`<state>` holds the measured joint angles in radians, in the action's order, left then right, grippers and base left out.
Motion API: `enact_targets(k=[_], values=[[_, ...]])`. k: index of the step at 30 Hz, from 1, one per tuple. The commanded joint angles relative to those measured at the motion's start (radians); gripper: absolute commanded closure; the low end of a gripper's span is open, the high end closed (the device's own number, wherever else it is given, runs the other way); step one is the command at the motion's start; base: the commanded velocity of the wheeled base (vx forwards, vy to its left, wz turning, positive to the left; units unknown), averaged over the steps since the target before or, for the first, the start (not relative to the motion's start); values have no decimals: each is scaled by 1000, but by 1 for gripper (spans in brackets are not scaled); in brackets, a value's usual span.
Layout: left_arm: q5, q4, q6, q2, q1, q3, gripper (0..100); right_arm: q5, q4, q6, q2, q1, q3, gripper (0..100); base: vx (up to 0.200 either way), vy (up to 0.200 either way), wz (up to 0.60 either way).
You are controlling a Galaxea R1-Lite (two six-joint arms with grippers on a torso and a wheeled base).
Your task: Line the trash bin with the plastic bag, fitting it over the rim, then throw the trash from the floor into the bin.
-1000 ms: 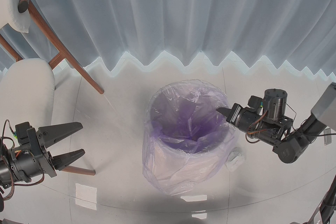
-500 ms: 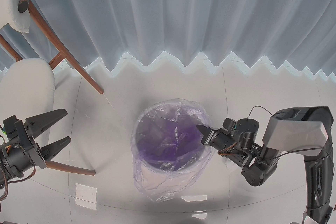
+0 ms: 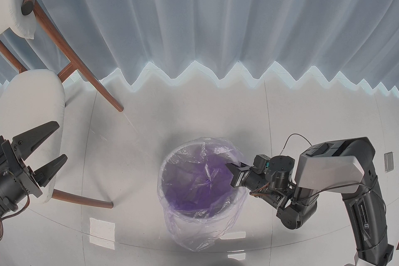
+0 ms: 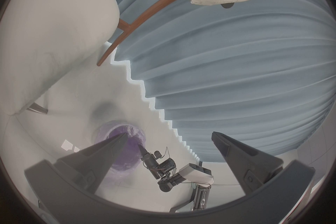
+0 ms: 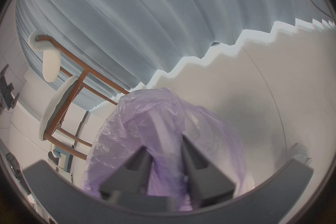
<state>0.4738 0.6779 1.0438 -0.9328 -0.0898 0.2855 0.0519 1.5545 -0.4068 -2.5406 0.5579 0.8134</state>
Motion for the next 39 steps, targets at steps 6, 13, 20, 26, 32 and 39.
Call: enact_targets(k=[6, 13, 20, 26, 32, 39], values=[[5, 3, 1, 43, 18, -23, 0, -15, 16, 20, -38, 13, 7, 0, 0, 0, 0], [6, 9, -1, 46, 25, -20, 0, -15, 16, 83, 0, 8, -10, 0, 0, 0, 0], [6, 9, -1, 60, 22, -22, 0, -12, 16, 189, 138, 7, -19, 0, 0, 0, 0], [9, 6, -1, 60, 16, -25, 0, -6, 16, 263, 218, 0, -111, 0, 0, 0, 0], [0, 2, -61, 61, 24, -23, 0, -7, 16, 266, 333, -50, -174, 0, 0, 0, 0], [-49, -32, -146, 143, 28, -32, 0, 57, 16, 269, 680, -228, -557, 0, 0, 0, 0]])
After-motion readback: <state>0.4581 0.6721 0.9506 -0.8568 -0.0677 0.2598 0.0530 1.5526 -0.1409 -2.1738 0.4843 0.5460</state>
